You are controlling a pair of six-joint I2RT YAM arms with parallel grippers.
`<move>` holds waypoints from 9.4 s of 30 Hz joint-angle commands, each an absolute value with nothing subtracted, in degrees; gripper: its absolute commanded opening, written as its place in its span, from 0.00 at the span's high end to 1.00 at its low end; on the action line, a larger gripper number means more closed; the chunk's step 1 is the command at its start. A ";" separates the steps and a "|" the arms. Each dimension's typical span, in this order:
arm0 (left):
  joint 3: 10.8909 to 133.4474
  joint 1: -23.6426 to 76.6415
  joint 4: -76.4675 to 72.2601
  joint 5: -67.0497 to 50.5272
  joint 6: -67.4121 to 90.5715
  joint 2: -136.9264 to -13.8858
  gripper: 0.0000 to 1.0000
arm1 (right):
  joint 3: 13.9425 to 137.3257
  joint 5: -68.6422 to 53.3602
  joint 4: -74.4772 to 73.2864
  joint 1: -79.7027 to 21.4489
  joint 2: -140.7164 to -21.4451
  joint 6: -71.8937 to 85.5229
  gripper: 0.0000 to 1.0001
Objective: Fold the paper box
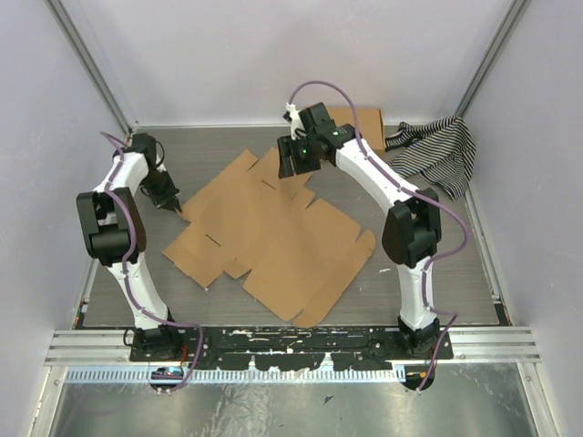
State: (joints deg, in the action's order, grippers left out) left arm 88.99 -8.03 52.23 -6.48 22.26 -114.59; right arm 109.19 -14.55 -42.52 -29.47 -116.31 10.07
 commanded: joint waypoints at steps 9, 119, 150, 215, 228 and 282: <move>91.64 -7.78 64.96 -9.77 13.06 -112.31 1.00 | 128.60 -24.78 -35.41 -26.13 -132.74 7.29 0.29; 121.54 -0.88 73.17 -13.82 26.54 -122.58 0.64 | 125.43 -0.08 -30.08 -25.38 -125.29 9.81 0.30; 52.36 2.44 65.74 -22.49 28.80 -80.40 0.63 | 65.14 -20.21 -34.46 -24.34 -97.17 14.62 0.31; 69.96 6.94 55.90 -4.46 31.58 -103.24 0.56 | 81.57 -15.82 -29.14 -25.37 -109.93 13.32 0.90; 73.88 7.91 54.02 -6.19 31.64 -105.59 0.59 | 82.65 -16.52 -30.27 -26.05 -110.69 12.42 0.89; 107.84 14.17 66.81 -3.07 30.85 -117.92 0.50 | 97.52 -1.63 -38.67 -32.49 -109.42 11.95 0.38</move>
State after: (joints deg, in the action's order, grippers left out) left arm 99.11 16.45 61.73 -5.13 32.84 -116.64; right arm 93.06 -4.95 -38.26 -33.98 -116.88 12.34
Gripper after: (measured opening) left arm 0.486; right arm 0.612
